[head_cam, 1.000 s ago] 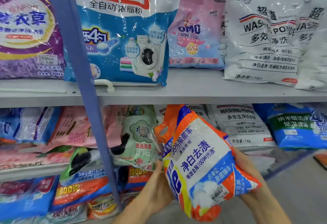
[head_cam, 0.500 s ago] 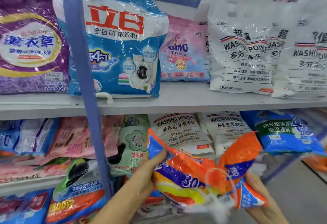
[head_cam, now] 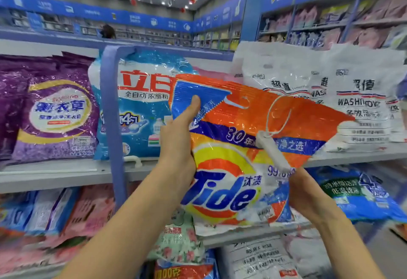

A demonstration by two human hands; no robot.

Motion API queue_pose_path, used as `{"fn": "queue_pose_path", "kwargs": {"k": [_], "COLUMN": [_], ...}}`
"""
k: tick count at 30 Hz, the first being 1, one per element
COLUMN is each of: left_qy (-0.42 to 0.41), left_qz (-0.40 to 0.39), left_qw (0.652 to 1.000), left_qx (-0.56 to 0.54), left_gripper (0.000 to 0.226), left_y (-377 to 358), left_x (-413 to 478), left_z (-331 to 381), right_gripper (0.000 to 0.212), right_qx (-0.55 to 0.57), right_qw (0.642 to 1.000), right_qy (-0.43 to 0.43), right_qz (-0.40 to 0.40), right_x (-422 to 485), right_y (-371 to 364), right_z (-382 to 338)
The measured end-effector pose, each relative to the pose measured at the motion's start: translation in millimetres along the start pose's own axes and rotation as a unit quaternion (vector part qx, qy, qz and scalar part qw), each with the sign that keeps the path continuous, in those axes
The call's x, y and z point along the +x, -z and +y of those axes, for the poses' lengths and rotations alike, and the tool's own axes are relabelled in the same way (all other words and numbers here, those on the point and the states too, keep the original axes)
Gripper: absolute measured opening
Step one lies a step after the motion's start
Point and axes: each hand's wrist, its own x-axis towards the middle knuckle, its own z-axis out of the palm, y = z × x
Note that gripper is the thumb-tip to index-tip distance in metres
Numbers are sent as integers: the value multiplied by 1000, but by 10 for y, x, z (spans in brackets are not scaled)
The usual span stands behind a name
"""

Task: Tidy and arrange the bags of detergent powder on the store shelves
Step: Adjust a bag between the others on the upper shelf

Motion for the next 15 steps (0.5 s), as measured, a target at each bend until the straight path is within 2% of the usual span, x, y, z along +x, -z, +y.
{"fn": "queue_pose_path", "kwargs": {"k": [4, 6, 8, 10, 11, 13, 15], "left_qy": [-12, -37, -80, -155, -197, -270, -338], "left_qz": [38, 77, 117, 133, 129, 121, 116], "left_qw": [999, 996, 989, 979, 971, 946, 900], "left_qx": [-19, -35, -36, -4, 31, 131, 250], "left_gripper": [96, 98, 82, 48, 38, 27, 26], "left_y": [-301, -416, -543, -668, -696, -675, -540], "left_x": [325, 486, 602, 686, 753, 902, 1104], "left_z": [259, 304, 347, 358, 350, 308, 224], "right_gripper": [88, 70, 67, 78, 77, 55, 42], "right_qx": [43, 22, -34, -100, -126, -178, -183], "right_qw": [993, 989, 974, 954, 946, 937, 940], "right_qy": [109, 140, 182, 210, 218, 212, 171], "right_qz": [-12, 38, 126, 191, 202, 215, 231], "right_x": [295, 489, 703, 916, 1009, 1143, 1234], "right_y": [-181, -240, -255, -227, -231, -213, -128], "right_z": [-555, -732, -873, -971, -1013, -984, -829]}}
